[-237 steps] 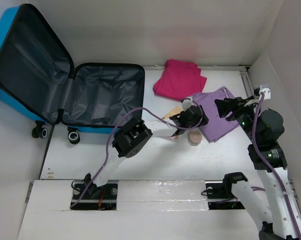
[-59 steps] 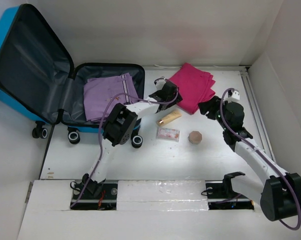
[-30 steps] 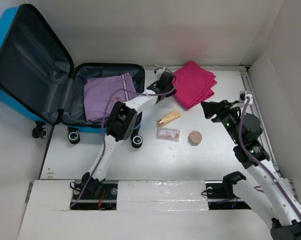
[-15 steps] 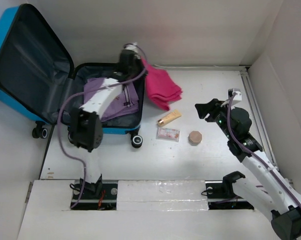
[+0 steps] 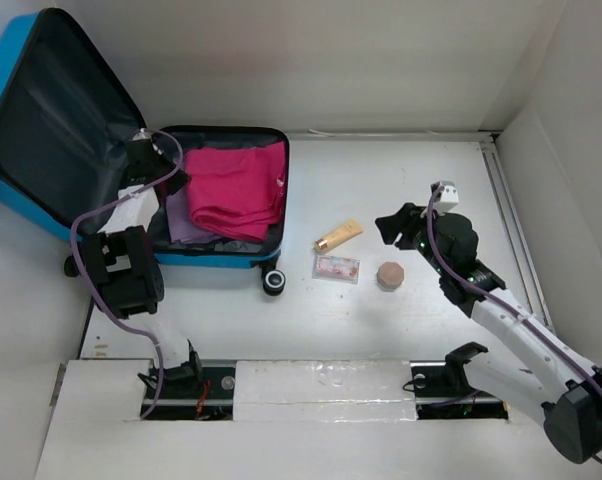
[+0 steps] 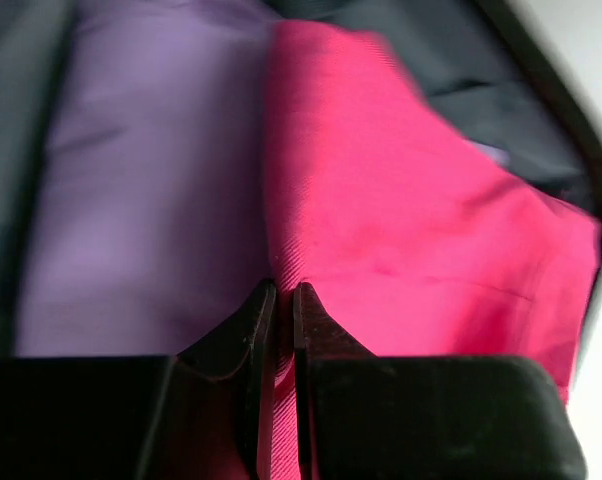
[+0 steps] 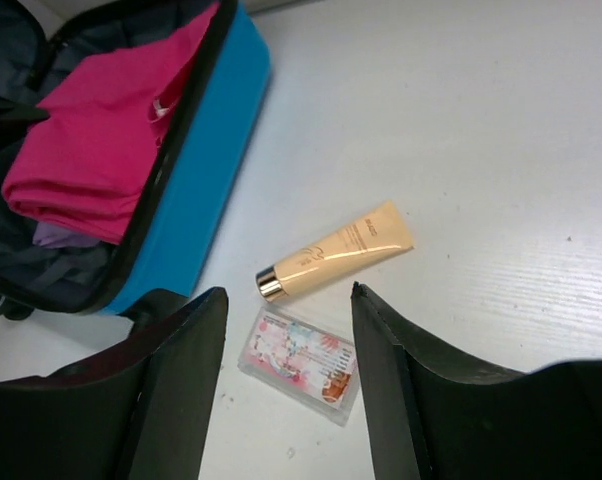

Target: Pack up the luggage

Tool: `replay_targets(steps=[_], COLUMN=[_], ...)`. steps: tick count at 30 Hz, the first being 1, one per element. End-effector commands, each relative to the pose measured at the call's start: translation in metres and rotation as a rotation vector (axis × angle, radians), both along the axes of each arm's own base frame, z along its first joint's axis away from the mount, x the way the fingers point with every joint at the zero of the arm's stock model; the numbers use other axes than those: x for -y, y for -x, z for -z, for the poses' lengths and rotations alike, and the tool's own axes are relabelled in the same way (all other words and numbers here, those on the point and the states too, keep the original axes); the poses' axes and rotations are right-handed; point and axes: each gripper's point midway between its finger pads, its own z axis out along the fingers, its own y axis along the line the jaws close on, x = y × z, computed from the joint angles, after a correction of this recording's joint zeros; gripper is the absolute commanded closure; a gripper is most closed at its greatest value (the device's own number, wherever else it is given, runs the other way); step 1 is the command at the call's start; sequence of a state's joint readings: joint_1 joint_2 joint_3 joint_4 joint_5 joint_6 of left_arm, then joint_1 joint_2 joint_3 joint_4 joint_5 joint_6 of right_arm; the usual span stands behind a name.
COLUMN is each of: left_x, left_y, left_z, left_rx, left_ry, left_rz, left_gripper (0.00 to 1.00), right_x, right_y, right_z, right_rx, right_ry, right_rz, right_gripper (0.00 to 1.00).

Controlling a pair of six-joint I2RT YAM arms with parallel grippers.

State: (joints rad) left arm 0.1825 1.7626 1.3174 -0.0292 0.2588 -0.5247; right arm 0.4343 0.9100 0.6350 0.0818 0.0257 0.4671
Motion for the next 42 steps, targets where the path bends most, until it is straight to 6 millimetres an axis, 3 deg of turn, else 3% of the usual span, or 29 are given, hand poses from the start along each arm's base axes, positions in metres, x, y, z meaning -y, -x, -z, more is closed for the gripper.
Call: replay_targets(steps=[1, 3, 6, 8, 9, 12, 14, 15, 16, 18, 20, 21, 22, 23, 24, 25, 27, 28, 29, 30, 31, 32, 34, 35, 36, 38, 39, 42], left_x=[-0.025, -0.04, -0.054, -0.067, -0.072, -0.073, -0.078, -0.079, -0.079, -0.07, -0.054, -0.034, -0.021, -0.004, 0.031, 0.05, 0.083, 0.109, 0.119, 0.127, 0.134, 0.136, 0.139, 0.14, 0.141, 0.14, 0.141, 0.144], left_y=[-0.003, 0.001, 0.006, 0.013, 0.012, 0.016, 0.02, 0.023, 0.024, 0.026, 0.026, 0.031, 0.033, 0.036, 0.048, 0.055, 0.072, 0.093, 0.101, 0.111, 0.131, 0.138, 0.159, 0.165, 0.17, 0.182, 0.186, 0.193], left_z=[0.001, 0.014, 0.011, 0.011, -0.001, -0.025, -0.033, -0.038, -0.043, -0.057, -0.077, -0.104, -0.119, -0.135, -0.159, -0.172, -0.18, -0.199, -0.19, -0.189, -0.202, -0.182, -0.177, -0.173, -0.151, -0.15, -0.138, -0.141], left_rx=[-0.005, -0.056, -0.094, -0.131, -0.107, -0.053, -0.044, -0.04, -0.03, 0.016, 0.084, 0.157, 0.205, 0.247, 0.306, 0.341, 0.382, 0.446, 0.457, 0.47, 0.521, 0.505, 0.521, 0.524, 0.485, 0.506, 0.498, 0.541], left_ry=[-0.093, -0.137, -0.174, -0.197, -0.212, -0.215, -0.226, -0.231, -0.223, -0.179, -0.124, -0.116, -0.11, -0.12, -0.119, -0.123, -0.109, -0.078, -0.032, 0.006, 0.044, 0.059, 0.09, 0.095, 0.097, 0.116, 0.119, 0.148], left_rz=[-0.071, -0.139, -0.215, -0.301, -0.324, -0.348, -0.383, -0.391, -0.398, -0.378, -0.32, -0.276, -0.247, -0.207, -0.127, -0.08, -0.011, 0.068, 0.105, 0.14, 0.186, 0.202, 0.223, 0.238, 0.247, 0.242, 0.251, 0.267], left_gripper=[1.0, 1.0, 1.0, 0.94, 0.94, 0.72, 0.72, 0.69, 0.64, 0.49, 0.46, 0.46, 0.46, 0.45, 0.45, 0.45, 0.45, 0.45, 0.45, 0.45, 0.44, 0.44, 0.44, 0.44, 0.42, 0.42, 0.42, 0.41], right_x=[-0.002, -0.004, -0.002, 0.004, 0.006, 0.01, 0.008, 0.004, 0.002, -0.01, -0.02, -0.03, -0.036, -0.043, -0.05, -0.064, -0.078, -0.09, -0.097, -0.104, -0.109, -0.118, -0.121, -0.127, -0.126, -0.123, -0.126, -0.123], right_y=[-0.004, -0.002, -0.001, -0.003, -0.003, -0.004, -0.004, -0.005, -0.007, -0.01, -0.015, -0.02, -0.023, -0.026, -0.029, -0.034, -0.039, -0.039, -0.045, -0.048, -0.051, -0.055, -0.061, -0.061, -0.065, -0.064, -0.062, -0.064], right_z=[-0.002, 0.002, 0.013, 0.021, 0.027, 0.05, 0.063, 0.063, 0.075, 0.077, 0.094, 0.088, 0.089, 0.103, 0.105, 0.098, 0.115, 0.117, 0.115, 0.127, 0.128, 0.126, 0.142, 0.145, 0.145, 0.155, 0.16, 0.175], right_rx=[0.036, 0.028, 0.014, -0.01, -0.028, -0.083, -0.119, -0.119, -0.155, -0.168, -0.212, -0.204, -0.211, -0.245, -0.255, -0.244, -0.292, -0.3, -0.302, -0.325, -0.331, -0.33, -0.372, -0.38, -0.379, -0.406, -0.422, -0.445], right_ry=[0.002, 0.006, 0.028, 0.049, 0.061, 0.097, 0.114, 0.126, 0.153, 0.167, 0.205, 0.203, 0.209, 0.231, 0.229, 0.221, 0.23, 0.218, 0.204, 0.209, 0.191, 0.179, 0.176, 0.17, 0.168, 0.172, 0.18, 0.202], right_rz=[0.009, -0.001, 0.014, 0.048, 0.058, 0.079, 0.068, 0.055, 0.043, 0.02, -0.001, -0.018, -0.027, -0.039, -0.046, -0.073, -0.085, -0.115, -0.12, -0.125, -0.129, -0.133, -0.109, -0.113, -0.089, -0.045, -0.04, 0.004], right_gripper=[0.42, 0.42, 0.42, 0.42, 0.42, 0.42, 0.42, 0.39, 0.37, 0.34, 0.27, 0.23, 0.18, 0.17, 0.15, 0.15, 0.14, 0.12, 0.12, 0.1, 0.1, 0.08, 0.08, 0.08, 0.08, 0.08, 0.08, 0.08])
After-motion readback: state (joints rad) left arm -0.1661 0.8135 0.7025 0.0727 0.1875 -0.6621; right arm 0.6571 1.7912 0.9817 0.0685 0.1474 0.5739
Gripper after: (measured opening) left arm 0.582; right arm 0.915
